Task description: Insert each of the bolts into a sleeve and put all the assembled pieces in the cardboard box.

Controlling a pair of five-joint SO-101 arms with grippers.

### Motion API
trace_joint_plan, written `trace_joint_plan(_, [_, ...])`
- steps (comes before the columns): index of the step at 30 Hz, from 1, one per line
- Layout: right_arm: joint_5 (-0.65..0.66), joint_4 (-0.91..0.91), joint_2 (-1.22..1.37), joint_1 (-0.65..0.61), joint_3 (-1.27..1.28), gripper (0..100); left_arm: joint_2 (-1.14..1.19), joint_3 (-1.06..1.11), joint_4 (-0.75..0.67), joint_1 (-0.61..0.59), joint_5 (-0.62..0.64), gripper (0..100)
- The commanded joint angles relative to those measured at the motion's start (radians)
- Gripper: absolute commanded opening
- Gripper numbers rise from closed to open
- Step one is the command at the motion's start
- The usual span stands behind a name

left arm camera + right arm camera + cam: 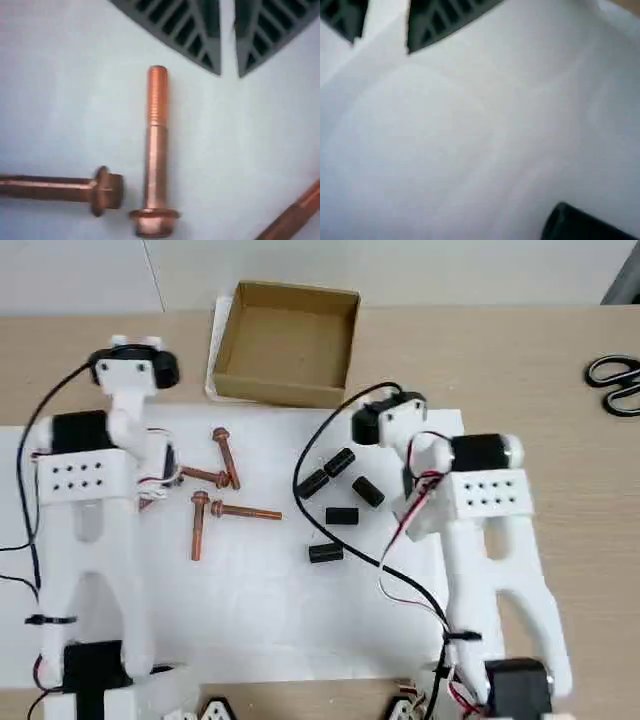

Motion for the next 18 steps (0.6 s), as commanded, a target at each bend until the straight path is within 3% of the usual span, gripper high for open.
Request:
trace_joint_plan(1, [0.011, -0.062, 0.041, -0.044, -0.032, 9.1, 0.003, -0.001, -0.02, -0.012, 0.003, 1])
trace_joint_plan(5, [0.044, -0.107, 0.117, -0.085, -0.081, 14.3, 0.003, -0.001, -0.021, -0.008, 0.002, 1])
trace_joint_plan(18, [0.158, -0.153, 0.479, -0.084, -0.457, 14.7, 0.005, 0.058, -0.072, -0.009, -0.002, 1])
